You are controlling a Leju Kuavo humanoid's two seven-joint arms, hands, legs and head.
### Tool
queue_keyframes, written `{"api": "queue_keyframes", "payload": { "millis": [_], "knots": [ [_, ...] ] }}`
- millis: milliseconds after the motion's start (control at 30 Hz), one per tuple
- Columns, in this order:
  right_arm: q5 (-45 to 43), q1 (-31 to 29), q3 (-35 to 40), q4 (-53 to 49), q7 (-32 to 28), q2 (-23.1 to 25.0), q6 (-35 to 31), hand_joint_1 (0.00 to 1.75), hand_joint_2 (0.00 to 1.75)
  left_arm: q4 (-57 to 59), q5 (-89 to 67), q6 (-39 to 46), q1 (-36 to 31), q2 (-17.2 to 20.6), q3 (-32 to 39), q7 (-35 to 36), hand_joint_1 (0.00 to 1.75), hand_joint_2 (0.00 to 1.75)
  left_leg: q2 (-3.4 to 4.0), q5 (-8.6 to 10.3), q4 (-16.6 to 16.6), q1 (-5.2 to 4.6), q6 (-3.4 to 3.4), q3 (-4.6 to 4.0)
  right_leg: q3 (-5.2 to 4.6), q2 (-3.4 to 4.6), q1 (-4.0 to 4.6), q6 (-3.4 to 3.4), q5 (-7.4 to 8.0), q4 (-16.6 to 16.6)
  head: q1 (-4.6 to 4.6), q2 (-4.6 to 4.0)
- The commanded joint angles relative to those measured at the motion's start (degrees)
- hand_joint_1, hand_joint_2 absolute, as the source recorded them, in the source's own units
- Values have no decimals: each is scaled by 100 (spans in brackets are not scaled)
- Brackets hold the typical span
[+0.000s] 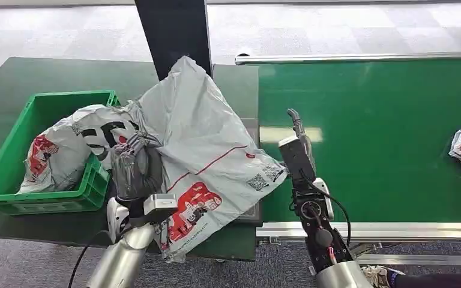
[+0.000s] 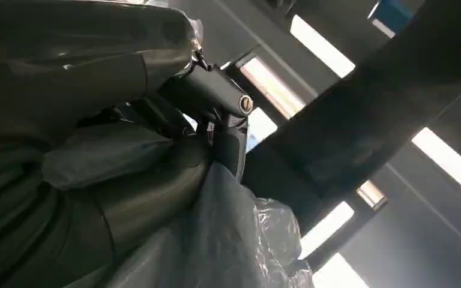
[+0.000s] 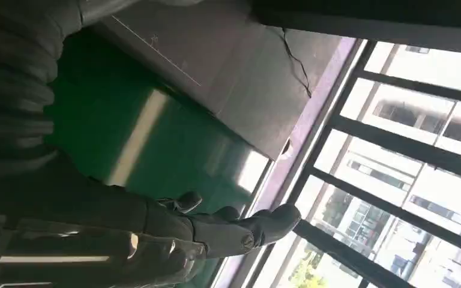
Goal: Moved the parcel from conveyor to table for the left to box.
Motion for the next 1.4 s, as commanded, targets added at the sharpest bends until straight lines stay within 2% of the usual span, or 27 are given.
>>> {"api": "queue_keyframes", "payload": {
  "millis": [33, 67, 167, 233, 267, 300, 333, 367, 400, 433, 467, 500, 633, 733, 767, 900, 1000, 1067, 1100, 1200, 1233, 1367, 1400],
  "knots": [
    [-117, -84, 1, 33, -58, -118, -14, 0, 175, -1910, -1511, 33, -161, -717, 1930, -22, 175, 175, 2, -3, 4, 1, 2, -4, -3, 5, 1, 0, 0, 2, -2, 0],
    [-117, -84, 1, 33, -58, -118, -14, 0, 175, -1910, -1511, 33, -161, -717, 1930, -22, 175, 175, 4, -5, 5, 3, 2, -1, 0, 7, 3, -1, -1, 2, 0, 0],
    [-131, -58, 55, 18, -63, -98, 52, 0, 175, -1489, -2300, 33, -818, -717, 2961, -22, 175, 175, 4, -2, 3, 3, 1, 3, 1, 7, 4, -3, 0, 2, -2, 0],
    [-137, -66, 104, 17, -63, -67, 110, 0, 175, -769, -2920, 33, -1435, -650, 3817, -1, 175, 175, -2, 0, 4, 4, 0, 7, 4, 1, 4, -5, 0, 5, 0, 0],
    [-137, -66, 104, 17, -63, -67, 110, 0, 175, -769, -2920, 33, -1435, -650, 3817, -1, 175, 175, -2, 3, 3, 3, -1, 7, 2, 2, 3, -4, 1, 5, -2, 0],
    [-139, -94, 167, 20, -61, -55, 172, 0, 175, 333, -4054, 33, -1987, -97, 4129, 1402, 175, 175, 2, 4, -1, 1, 0, 9, 3, 5, 1, -3, 2, 3, -2, 0],
    [-140, -104, 171, 17, -58, -46, 170, 0, 175, 582, -3950, 33, -2135, 158, 4054, 1496, 175, 175, 4, 5, -5, 1, 0, 15, 7, 9, 1, -4, 4, 1, -2, 2],
    [-140, -104, 171, 17, -58, -46, 170, 0, 175, 582, -3950, 33, -2135, 158, 4054, 1496, 175, 175, 0, 8, -8, -2, -1, 18, 10, 3, -1, -5, 3, 1, 0, 2],
    [-139, -116, 191, 12, -42, -57, 170, 0, 175, 1359, -4208, 33, -2355, 543, 3957, 2297, 175, 175, -1, 8, -8, -3, -2, 18, 9, 1, -2, -4, 2, 2, -2, 0],
    [-139, -118, 203, 10, -42, -66, 183, 0, 175, 1630, -4489, 33, -2453, 711, 3902, 2694, 175, 175, 0, 10, -12, -2, -2, 23, 15, 4, -1, -6, 4, -2, 2, 2],
    [-140, -119, 210, 8, -42, -73, 193, 0, 175, 1784, -4403, 33, -2543, 870, 3797, 2776, 175, 175, -6, 12, -11, -1, -3, 22, 16, -3, 0, -7, 3, 1, 0, 0],
    [-142, -124, 233, 9, -41, -90, 219, 0, 175, 2446, -4667, 33, -2724, 1141, 3687, 3464, 175, 175, -2, 10, -8, -1, -3, 21, 12, -1, 0, -8, 3, 2, -2, 0],
    [-145, -140, 295, 76, -32, -87, 299, 0, 175, 3830, -4733, 33, -3222, 1992, 2988, 4787, 175, 175, -8, 9, -3, 0, -3, 15, 8, -4, 2, -6, 1, 6, -2, 0],
    [-109, -137, 327, 125, -26, -62, 286, 0, 175, 4226, -4708, 33, -3370, 2207, 2960, 4932, 175, 175, 4, 7, -4, 4, -3, 24, 14, 7, 6, -8, 3, 3, 0, 0],
    [-92, -156, 346, 175, -27, -54, 300, 0, 175, 4847, -4733, 18, -3586, 2399, 2827, 5349, 175, 175, 7, 7, -5, 2, -2, 24, 15, 7, 4, -7, 2, 3, 0, 0],
    [-77, -201, 359, 242, -38, -51, 313, 0, 175, 5382, -4687, -202, -3821, 2562, 2887, 5577, 175, 175, 4, 6, 0, 4, -3, 16, 7, 7, 6, -7, 2, 5, 0, 0],
    [-78, -235, 370, 268, -37, -77, 358, 0, 175, 5817, -4134, -939, -4060, 2543, 3329, 5559, 175, 175, 5, 6, 1, 4, -3, 13, 5, 6, 6, -6, 2, 6, 2, 0],
    [-78, -267, 377, 328, -38, -84, 410, 0, 175, 6084, -3924, -1773, -4139, 2540, 3525, 5698, 175, 175, 4, 6, -1, 4, -1, 17, 10, 7, 6, -6, 2, 3, 0, 2],
    [-68, -285, 382, 366, -41, -80, 411, 0, 175, 6126, -3640, -1962, -4113, 2479, 3765, 5577, 171, 175, 5, 6, 0, 3, -2, 14, 6, 8, 5, -5, 2, 5, 0, 0],
    [-44, -334, 415, 482, -62, -83, 433, 0, 175, 6231, -3389, -2524, -4014, 2413, 3980, 5481, 175, 175, 3, 7, -5, 1, 0, 19, 12, 8, 3, -4, 3, 1, 0, 0],
    [-39, -367, 435, 543, -71, -87, 456, 0, 175, 6290, -3053, -2986, -3965, 2371, 4262, 5359, 175, 175, 0, 7, -8, 1, 1, 23, 18, 6, 4, -4, 3, -3, 0, 2],
    [-36, -492, 489, 670, -90, -33, 551, 0, 175, 6390, -2905, -3982, -3595, 2357, 4389, 5605, 175, 175, 5, 6, -12, -3, 1, 27, 20, 11, -1, -4, 3, -3, 0, 0],
    [-34, -497, 493, 668, -86, -22, 545, 0, 175, 6388, -2897, -3950, -3546, 2353, 4398, 5589, 175, 175, 9, 6, -11, -4, 0, 27, 18, 15, -2, -4, 3, -1, 0, 0]
  ]
}}
